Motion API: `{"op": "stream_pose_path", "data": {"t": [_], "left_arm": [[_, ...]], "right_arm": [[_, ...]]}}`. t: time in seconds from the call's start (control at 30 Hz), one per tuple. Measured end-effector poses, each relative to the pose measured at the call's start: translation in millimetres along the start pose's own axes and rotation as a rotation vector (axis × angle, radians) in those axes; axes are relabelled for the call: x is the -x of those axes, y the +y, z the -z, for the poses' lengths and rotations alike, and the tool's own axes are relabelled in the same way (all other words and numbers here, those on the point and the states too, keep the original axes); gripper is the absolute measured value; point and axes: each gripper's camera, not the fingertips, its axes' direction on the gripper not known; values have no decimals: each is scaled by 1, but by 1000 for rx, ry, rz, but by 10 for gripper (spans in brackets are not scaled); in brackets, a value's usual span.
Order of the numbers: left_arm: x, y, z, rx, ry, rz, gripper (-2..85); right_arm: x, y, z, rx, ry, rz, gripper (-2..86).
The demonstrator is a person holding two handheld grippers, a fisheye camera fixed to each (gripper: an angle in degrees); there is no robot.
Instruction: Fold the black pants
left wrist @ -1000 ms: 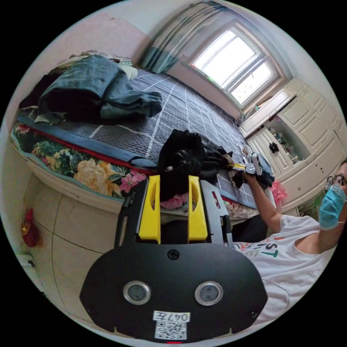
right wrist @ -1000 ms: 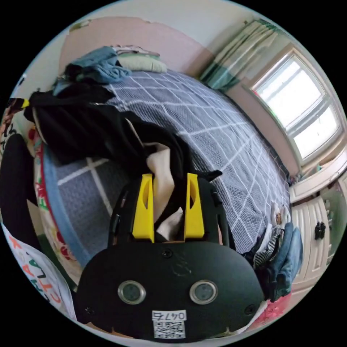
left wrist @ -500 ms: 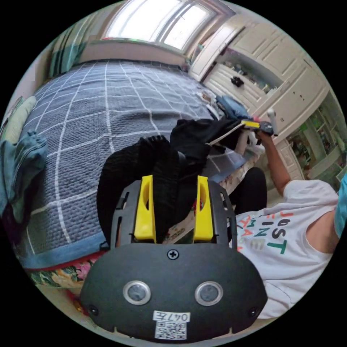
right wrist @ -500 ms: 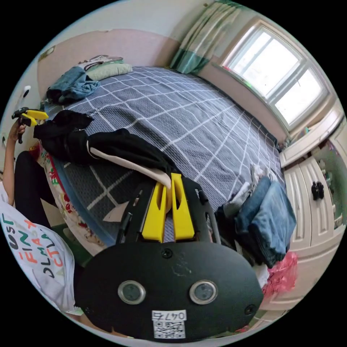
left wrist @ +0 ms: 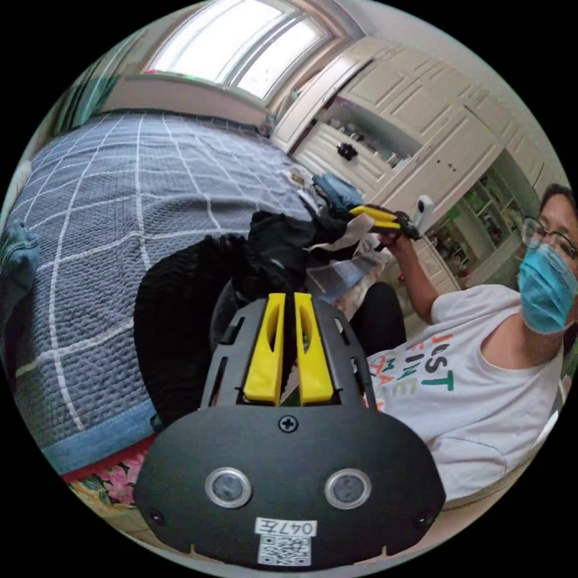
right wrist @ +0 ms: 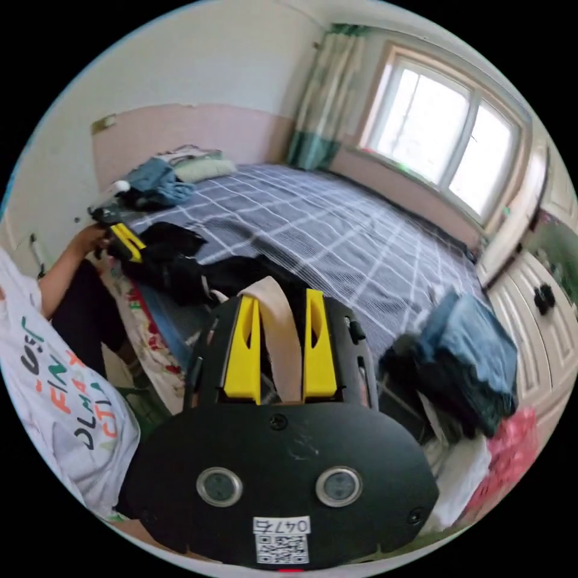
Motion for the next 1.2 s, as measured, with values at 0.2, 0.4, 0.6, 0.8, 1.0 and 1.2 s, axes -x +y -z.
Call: {"op": "stream_pose_path", "data": {"t": [0.2, 0.4, 0.6, 0.8, 1.0, 1.2], "left_arm": [[-16, 46, 77, -127, -145, 31, -5], [-13, 97, 107, -206, -137, 98, -6], [7, 141, 128, -334, -8, 137, -9], [2, 147, 121, -316, 98, 85, -10], [-27, 133, 105, -172, 52, -24, -9], [-30, 137, 77, -18, 43, -11, -9]], "right_arm": [[64, -82, -54, -110, -115, 242, 51], [30, -94, -70, 82, -9, 162, 46], [5, -36, -77, 524, 246, 127, 22], [50, -69, -59, 114, 9, 211, -3], [141, -153, -188, 21, -325, 306, 3], [172, -201, -304, 200, -618, 248, -5]]}}
